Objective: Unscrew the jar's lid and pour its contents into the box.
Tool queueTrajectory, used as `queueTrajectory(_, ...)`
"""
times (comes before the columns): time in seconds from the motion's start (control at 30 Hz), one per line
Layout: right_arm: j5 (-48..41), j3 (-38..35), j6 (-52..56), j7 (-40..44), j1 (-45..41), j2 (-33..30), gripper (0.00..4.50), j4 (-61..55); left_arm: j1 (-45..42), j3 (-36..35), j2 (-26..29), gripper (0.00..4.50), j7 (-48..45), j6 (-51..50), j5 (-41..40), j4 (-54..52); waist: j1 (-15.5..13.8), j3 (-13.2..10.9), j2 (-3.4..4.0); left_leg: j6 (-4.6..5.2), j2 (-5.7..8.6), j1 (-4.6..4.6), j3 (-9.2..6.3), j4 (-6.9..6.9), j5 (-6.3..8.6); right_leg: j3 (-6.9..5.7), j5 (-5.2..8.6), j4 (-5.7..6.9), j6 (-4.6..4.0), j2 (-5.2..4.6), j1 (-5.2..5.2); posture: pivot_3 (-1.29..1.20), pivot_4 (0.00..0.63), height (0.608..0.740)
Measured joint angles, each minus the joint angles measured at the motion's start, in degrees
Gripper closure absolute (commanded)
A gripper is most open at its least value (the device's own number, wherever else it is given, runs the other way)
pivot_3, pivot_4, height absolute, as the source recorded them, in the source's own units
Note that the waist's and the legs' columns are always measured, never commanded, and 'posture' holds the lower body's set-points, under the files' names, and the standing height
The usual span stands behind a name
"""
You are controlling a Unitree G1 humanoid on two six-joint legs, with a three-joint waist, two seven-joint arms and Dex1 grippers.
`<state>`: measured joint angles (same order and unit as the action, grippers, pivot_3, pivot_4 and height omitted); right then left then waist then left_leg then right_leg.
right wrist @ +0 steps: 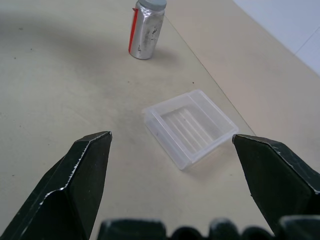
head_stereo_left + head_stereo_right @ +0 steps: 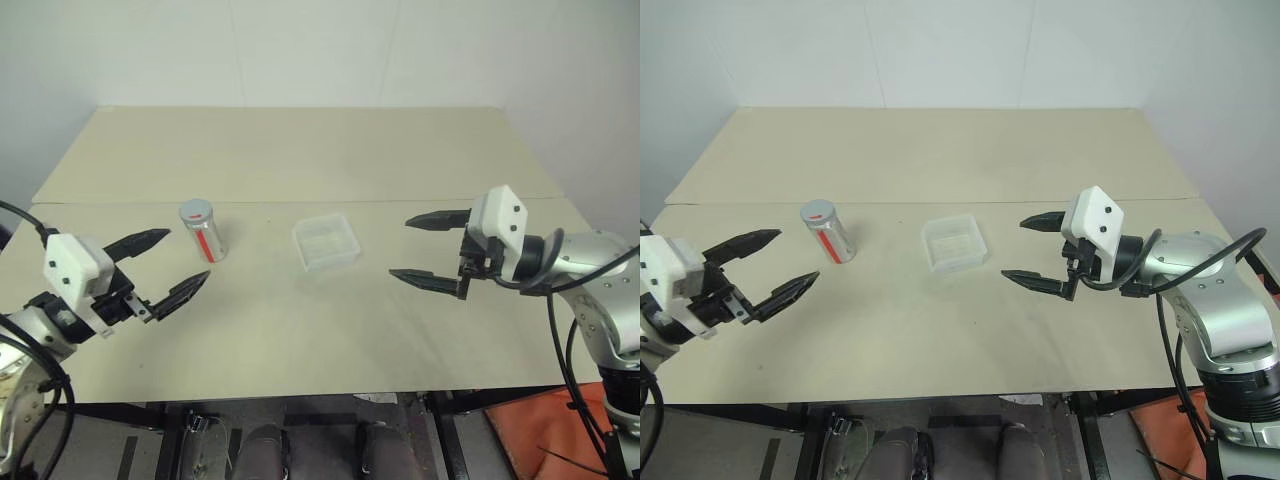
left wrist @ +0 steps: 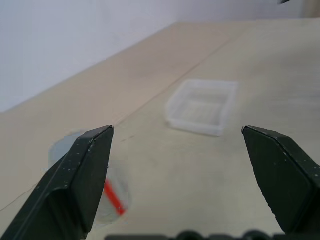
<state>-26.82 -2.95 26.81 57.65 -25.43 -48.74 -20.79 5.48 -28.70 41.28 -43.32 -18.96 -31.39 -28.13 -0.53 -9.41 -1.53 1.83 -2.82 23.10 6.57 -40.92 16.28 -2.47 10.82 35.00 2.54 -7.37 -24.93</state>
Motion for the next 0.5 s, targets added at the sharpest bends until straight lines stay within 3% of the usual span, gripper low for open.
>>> queueTrajectory(0.23, 0.82, 0.38, -0.5, 1.14, -0.04, 0.0, 0.0, 0.71, 2.2, 7.18, -10.47, 0.04, 16.27, -2.83, 9.65, -3.6, -0.1, 0.0, -0.01, 0.03, 0.0, -0.02, -0.06, -0.01, 0.02, -0.05, -0.02, 0.01, -0.02, 0.0, 0.06, 0.0, 0.15, 0.74)
queueTrajectory(0.33, 1.01, 0.67, -0.91, 1.91, -0.27, 0.01, 0.0, 1.19, -0.93, 10.31, -17.84, 0.04, 25.98, -4.23, 14.3, -3.56, -0.23, 0.01, 0.0, 0.1, 0.01, -0.22, -0.12, -0.01, 0.05, -0.12, -0.03, -0.07, -0.02, 0.0, 0.37, 0.0, 0.15, 0.74)
queueTrajectory(0.5, 2.46, 2.28, -2.78, 3.81, -1.74, -0.1, 0.0, 2.72, -5.69, 16.39, -25.01, 0.04, 36.17, -4.96, 21.49, -2.08, -0.15, 0.02, -0.01, 0.15, 0.02, -0.37, -0.13, 0.0, 0.09, -0.11, -0.02, -0.11, -0.02, 0.0, 0.54, 0.0, 0.15, 0.74)
